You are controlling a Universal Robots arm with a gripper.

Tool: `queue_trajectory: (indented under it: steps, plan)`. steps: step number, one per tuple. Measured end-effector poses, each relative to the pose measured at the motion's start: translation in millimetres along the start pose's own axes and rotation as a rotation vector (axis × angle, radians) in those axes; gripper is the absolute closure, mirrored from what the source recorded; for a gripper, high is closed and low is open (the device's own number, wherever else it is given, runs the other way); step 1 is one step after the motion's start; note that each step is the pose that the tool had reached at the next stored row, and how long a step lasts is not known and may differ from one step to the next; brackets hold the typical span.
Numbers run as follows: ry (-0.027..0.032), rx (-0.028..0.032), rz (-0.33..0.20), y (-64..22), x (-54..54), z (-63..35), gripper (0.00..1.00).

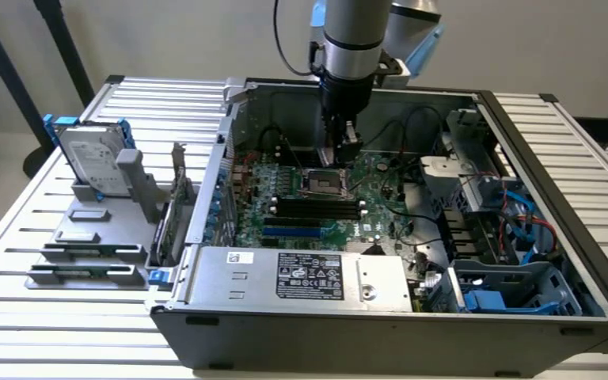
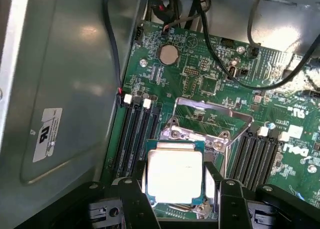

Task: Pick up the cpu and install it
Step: 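Place the cpu into insertion slot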

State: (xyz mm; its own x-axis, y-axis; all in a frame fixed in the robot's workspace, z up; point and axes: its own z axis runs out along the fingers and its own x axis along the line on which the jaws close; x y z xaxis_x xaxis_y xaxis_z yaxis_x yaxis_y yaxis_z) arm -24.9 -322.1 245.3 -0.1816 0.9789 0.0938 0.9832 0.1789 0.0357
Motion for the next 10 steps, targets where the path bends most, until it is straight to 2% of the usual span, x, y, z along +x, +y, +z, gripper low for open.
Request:
queue_trajectory:
  steps: [10]
  plan:
    - [-0.0023,0.0025,0.120,-0.5,-0.3,4.3,0.45]
